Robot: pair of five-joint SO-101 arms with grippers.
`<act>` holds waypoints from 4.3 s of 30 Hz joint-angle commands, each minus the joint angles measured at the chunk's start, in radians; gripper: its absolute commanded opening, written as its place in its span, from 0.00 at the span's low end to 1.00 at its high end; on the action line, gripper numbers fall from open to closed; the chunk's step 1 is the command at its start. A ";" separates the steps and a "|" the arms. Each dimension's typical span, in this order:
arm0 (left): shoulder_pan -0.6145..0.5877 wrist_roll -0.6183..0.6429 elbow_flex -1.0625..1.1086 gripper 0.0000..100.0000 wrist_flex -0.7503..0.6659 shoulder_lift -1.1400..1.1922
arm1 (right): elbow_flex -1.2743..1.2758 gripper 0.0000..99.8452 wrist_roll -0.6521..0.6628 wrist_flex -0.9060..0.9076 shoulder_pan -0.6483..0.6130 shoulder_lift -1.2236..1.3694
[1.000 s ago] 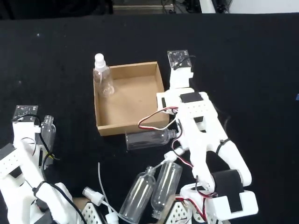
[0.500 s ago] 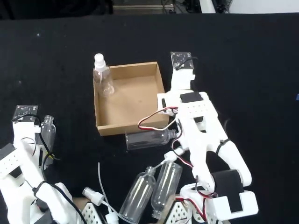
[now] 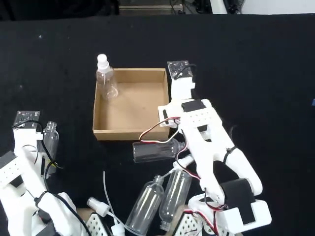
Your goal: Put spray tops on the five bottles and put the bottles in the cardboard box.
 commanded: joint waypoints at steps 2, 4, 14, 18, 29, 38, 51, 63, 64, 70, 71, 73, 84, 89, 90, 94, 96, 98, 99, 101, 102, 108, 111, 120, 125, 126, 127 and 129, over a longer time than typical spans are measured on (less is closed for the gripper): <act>-0.005 0.006 0.001 0.22 -0.012 -0.008 | -0.010 0.02 0.014 0.005 -0.020 -0.013; -0.005 0.008 -0.008 0.23 -0.006 -0.008 | -0.019 0.07 0.040 0.009 -0.021 -0.013; -0.015 0.002 -0.030 0.36 0.043 -0.008 | -0.021 0.19 0.104 0.028 -0.044 -0.136; -0.013 0.003 -0.160 0.34 0.172 -0.008 | -0.016 0.19 0.114 0.077 -0.040 -0.231; -0.004 0.012 -0.479 0.33 0.299 0.084 | 0.051 0.17 0.133 0.051 0.043 -0.295; 0.041 0.138 -0.713 0.33 0.307 0.497 | 0.114 0.17 0.133 -0.048 0.041 -0.294; 0.128 0.137 -0.717 0.33 0.293 0.663 | 0.119 0.17 0.133 -0.048 0.046 -0.294; 0.061 0.083 -0.513 0.15 0.025 0.600 | 0.142 0.17 0.133 -0.049 0.046 -0.300; 0.035 0.083 -0.513 0.13 0.032 0.580 | 0.147 0.17 0.133 -0.049 0.044 -0.300; -0.171 0.014 -0.521 0.06 0.037 0.528 | 0.143 0.17 0.133 -0.049 0.046 -0.302; -0.223 -0.051 -0.533 0.06 0.037 0.532 | 0.143 0.17 0.133 -0.049 0.048 -0.302; -0.326 -0.196 -0.547 0.10 0.037 0.535 | 0.143 0.17 0.133 -0.049 0.048 -0.302; -0.478 -0.457 -0.582 0.37 0.031 0.534 | 0.143 0.17 0.133 -0.048 0.048 -0.302; -0.430 -0.457 -0.573 0.37 0.031 0.534 | 0.147 0.17 0.133 -0.044 0.048 -0.302; -0.432 -0.459 -0.575 0.37 0.029 0.534 | 0.147 0.17 0.133 -0.044 0.048 -0.302; -0.463 -0.600 -0.572 0.37 0.009 0.534 | 0.145 0.17 0.133 -0.044 0.048 -0.302; -0.469 -0.671 -0.545 0.37 -0.044 0.534 | 0.147 0.17 0.133 -0.043 0.048 -0.302; -0.472 -0.692 -0.506 0.37 -0.121 0.534 | 0.151 0.17 0.133 -0.043 0.048 -0.302; -0.473 -0.690 -0.484 0.37 -0.166 0.534 | 0.153 0.17 0.133 -0.043 0.048 -0.302; -0.473 -0.690 -0.441 0.37 -0.227 0.534 | 0.153 0.17 0.133 -0.041 0.048 -0.302; -0.475 -0.690 -0.420 0.37 -0.239 0.529 | 0.153 0.17 0.133 -0.041 0.048 -0.302; -0.475 -0.692 -0.372 0.22 -0.144 0.505 | 0.153 0.17 0.133 -0.041 0.048 -0.302; -0.473 -0.680 -0.389 0.09 -0.044 0.453 | 0.150 0.17 0.133 -0.044 0.048 -0.302; -0.191 -0.255 -0.421 0.03 0.144 0.178 | 0.145 0.17 0.133 -0.043 0.048 -0.302; 0.058 0.256 -0.392 0.03 0.123 0.046 | 0.104 0.17 0.149 0.028 0.049 -0.329; 0.094 0.339 -0.381 0.03 0.098 0.018 | 0.074 0.17 0.180 0.084 0.049 -0.344; 0.130 0.408 -0.363 0.03 0.066 -0.009 | 0.044 0.17 0.210 0.147 0.048 -0.363; 0.188 0.503 -0.302 0.03 -0.026 -0.049 | -0.005 0.17 0.270 0.255 0.043 -0.397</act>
